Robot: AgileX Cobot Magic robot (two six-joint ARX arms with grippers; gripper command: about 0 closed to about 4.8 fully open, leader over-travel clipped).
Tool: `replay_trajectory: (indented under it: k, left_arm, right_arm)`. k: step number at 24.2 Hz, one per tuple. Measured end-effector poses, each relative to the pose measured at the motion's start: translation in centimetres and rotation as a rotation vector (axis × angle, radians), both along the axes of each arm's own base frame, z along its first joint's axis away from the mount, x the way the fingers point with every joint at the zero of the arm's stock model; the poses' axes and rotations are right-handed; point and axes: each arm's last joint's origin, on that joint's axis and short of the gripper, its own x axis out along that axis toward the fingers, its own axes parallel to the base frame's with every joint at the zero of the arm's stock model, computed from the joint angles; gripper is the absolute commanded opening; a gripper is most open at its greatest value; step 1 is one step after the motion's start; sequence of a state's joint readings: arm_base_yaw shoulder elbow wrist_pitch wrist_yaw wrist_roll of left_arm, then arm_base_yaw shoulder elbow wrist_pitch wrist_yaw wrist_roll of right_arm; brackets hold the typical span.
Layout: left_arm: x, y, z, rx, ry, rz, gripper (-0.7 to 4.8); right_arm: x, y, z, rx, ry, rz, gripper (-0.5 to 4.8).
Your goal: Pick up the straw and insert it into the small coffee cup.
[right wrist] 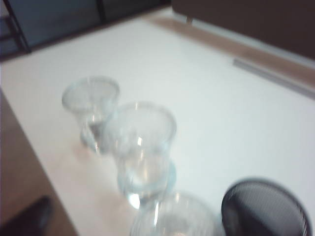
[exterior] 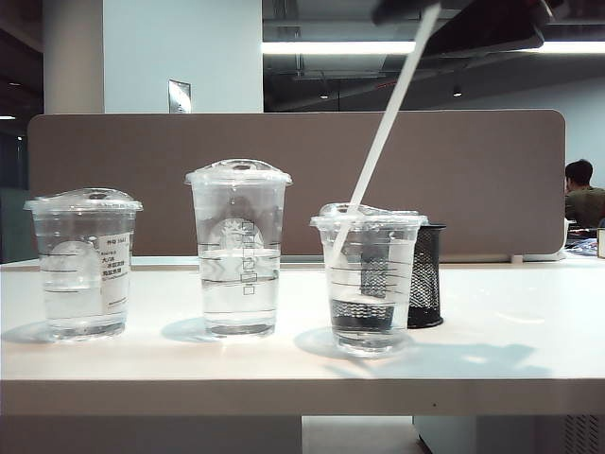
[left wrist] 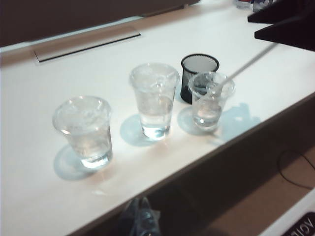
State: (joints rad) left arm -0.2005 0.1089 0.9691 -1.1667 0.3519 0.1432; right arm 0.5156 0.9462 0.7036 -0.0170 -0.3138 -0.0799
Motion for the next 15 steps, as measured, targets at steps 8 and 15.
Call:
replay_trajectory:
  k: [8,15]
  left_arm:
    - [1.6,-0.3,-0.2,-0.014,-0.067,0.0,0.14]
    - [6.7,-1.4,-4.7,-0.018,-0.016,-0.002,0.18]
  right_arm:
    - [-1.5,-0.7,6.4,0.143,-0.251,0.004,4.21]
    - [-5.5,-3.3,9.4,0.105,-0.287,-0.071,-0.03]
